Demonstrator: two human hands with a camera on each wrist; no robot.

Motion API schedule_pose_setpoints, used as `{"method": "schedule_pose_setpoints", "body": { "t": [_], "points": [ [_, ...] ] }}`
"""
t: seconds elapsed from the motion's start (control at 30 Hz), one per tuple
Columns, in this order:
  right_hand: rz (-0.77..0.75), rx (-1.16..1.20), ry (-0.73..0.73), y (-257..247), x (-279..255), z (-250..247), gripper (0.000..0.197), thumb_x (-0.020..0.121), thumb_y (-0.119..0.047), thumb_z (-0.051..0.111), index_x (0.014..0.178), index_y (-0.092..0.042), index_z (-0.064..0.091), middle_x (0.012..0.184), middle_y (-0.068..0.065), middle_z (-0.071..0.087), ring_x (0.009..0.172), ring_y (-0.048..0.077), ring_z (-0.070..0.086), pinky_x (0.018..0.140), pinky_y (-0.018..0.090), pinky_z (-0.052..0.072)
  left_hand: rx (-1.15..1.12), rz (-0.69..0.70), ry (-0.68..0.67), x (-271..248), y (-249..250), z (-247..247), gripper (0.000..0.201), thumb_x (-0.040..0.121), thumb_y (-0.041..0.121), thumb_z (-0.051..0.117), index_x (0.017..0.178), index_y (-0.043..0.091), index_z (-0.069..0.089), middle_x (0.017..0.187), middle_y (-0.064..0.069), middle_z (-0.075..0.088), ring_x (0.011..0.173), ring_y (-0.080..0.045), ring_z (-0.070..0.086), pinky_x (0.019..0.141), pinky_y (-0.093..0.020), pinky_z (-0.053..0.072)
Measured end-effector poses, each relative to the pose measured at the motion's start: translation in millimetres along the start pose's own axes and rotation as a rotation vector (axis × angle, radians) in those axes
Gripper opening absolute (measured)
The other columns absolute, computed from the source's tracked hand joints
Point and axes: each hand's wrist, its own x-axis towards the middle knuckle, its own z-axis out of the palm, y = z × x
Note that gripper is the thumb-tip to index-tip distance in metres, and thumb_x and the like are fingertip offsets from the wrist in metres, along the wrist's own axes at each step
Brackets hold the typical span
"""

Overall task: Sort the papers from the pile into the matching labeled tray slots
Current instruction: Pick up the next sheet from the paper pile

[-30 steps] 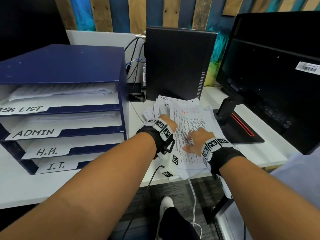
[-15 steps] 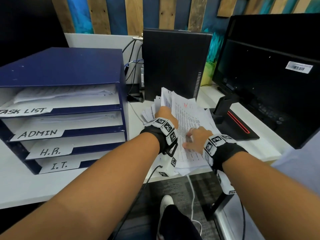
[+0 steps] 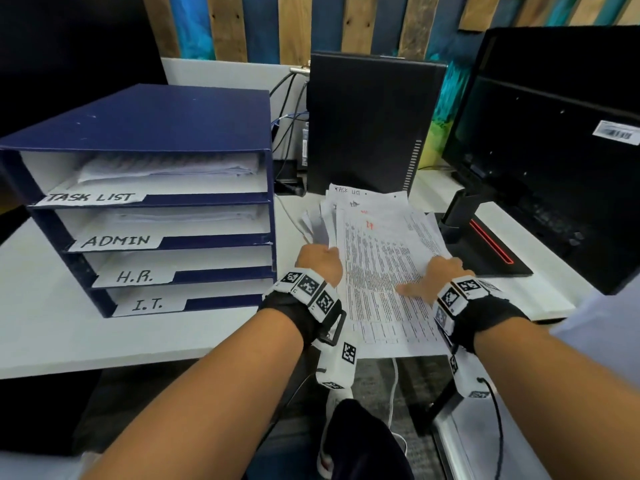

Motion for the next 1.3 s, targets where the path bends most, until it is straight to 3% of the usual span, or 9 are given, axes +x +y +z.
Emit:
{"method": "schedule_pose_setpoints", "body": {
  "t": [0.17, 0.37, 0.5, 0.67, 0.73, 1.0, 1.1, 1.2, 1.3],
  "points": [
    [0.009, 0.109, -0.024, -3, 0, 3, 0.108, 0.064, -0.081, 0.07, 0.137, -0.008, 0.041, 0.14, 0.018, 0.041, 0.122, 0.033, 0.052, 0.1, 0.045, 0.049, 0.002, 0.007, 0.001, -2, -8, -5, 0.042, 0.087, 0.02, 0.066, 0.054, 0.014, 0.041, 0.053, 0.002, 0.044, 0.047, -0.012, 0.042, 0.04, -0.018, 0.032],
    [0.011, 0.26, -0.071, 0, 9, 1, 0.083, 0.065, -0.065, 0.082, 0.117, -0.007, 0.051, 0.102, 0.006, 0.059, 0.094, 0.023, 0.06, 0.08, 0.034, 0.051, -0.126, -0.036, -0.049, -2, -14, -11, 0.009, 0.084, 0.018, 0.071, 0.077, 0.014, 0.067, 0.075, -0.002, 0.066, 0.065, -0.017, 0.063, 0.062, -0.023, 0.051],
    [0.065, 0.253, -0.018, 0, 13, 4, 0.082, 0.071, -0.067, 0.077, 0.124, -0.01, 0.05, 0.119, 0.009, 0.058, 0.104, 0.028, 0.059, 0.089, 0.04, 0.051, -0.252, -0.021, -0.114, -2, -8, -17, 0.015, 0.089, 0.015, 0.062, 0.076, 0.008, 0.062, 0.072, -0.004, 0.06, 0.068, -0.021, 0.058, 0.052, -0.021, 0.041],
    [0.087, 0.402, 0.1, 8, 15, -1, 0.028, 0.091, -0.024, 0.069, 0.104, -0.002, 0.056, 0.081, 0.006, 0.057, 0.06, 0.018, 0.05, 0.048, 0.024, 0.033, -0.164, -0.043, -0.126, 4, 1, -20, 0.019, 0.094, 0.012, 0.055, 0.075, 0.013, 0.054, 0.07, 0.002, 0.049, 0.068, -0.016, 0.053, 0.054, -0.011, 0.045],
    [0.095, 0.447, 0.151, 14, 19, -8, 0.024, 0.092, -0.017, 0.066, 0.105, 0.002, 0.058, 0.089, 0.012, 0.062, 0.067, 0.025, 0.055, 0.047, 0.024, 0.03, -0.148, -0.073, -0.15, 5, 5, -20, 0.02, 0.096, 0.02, 0.053, 0.076, 0.017, 0.053, 0.072, 0.003, 0.05, 0.081, -0.02, 0.054, 0.071, -0.022, 0.047],
    [0.117, 0.528, 0.21, 33, 36, -29, 0.025, 0.099, -0.012, 0.055, 0.117, 0.005, 0.054, 0.102, 0.021, 0.06, 0.088, 0.036, 0.059, 0.063, 0.031, 0.038, -0.25, -0.079, -0.074, 7, 4, -14, 0.028, 0.091, 0.024, 0.062, 0.068, 0.011, 0.054, 0.07, -0.003, 0.055, 0.061, -0.018, 0.053, 0.053, -0.022, 0.041],
    [0.144, 0.558, 0.257, 32, 39, -27, 0.025, 0.098, -0.008, 0.056, 0.119, 0.005, 0.052, 0.116, 0.027, 0.063, 0.106, 0.042, 0.062, 0.073, 0.035, 0.04, -0.248, -0.036, -0.053, 7, 2, -14, 0.022, 0.091, 0.028, 0.063, 0.088, 0.006, 0.066, 0.088, -0.009, 0.068, 0.076, -0.026, 0.064, 0.071, -0.031, 0.053],
    [0.143, 0.584, 0.288, 34, 38, -22, 0.021, 0.098, -0.007, 0.055, 0.116, 0.005, 0.054, 0.112, 0.027, 0.064, 0.103, 0.041, 0.063, 0.073, 0.034, 0.042, -0.166, -0.013, -0.053, 8, 3, -17, 0.024, 0.094, 0.021, 0.06, 0.105, 0.002, 0.069, 0.104, -0.013, 0.071, 0.091, -0.028, 0.067, 0.078, -0.033, 0.055],
    [0.109, 0.613, 0.231, 35, 37, -18, 0.018, 0.096, -0.008, 0.055, 0.11, 0.003, 0.058, 0.104, 0.022, 0.066, 0.084, 0.034, 0.06, 0.059, 0.028, 0.039, -0.105, 0.02, -0.032, 9, 5, -16, 0.014, 0.091, 0.012, 0.064, 0.077, 0.01, 0.062, 0.084, -0.004, 0.065, 0.077, -0.02, 0.063, 0.068, -0.029, 0.051]
  ]
}}
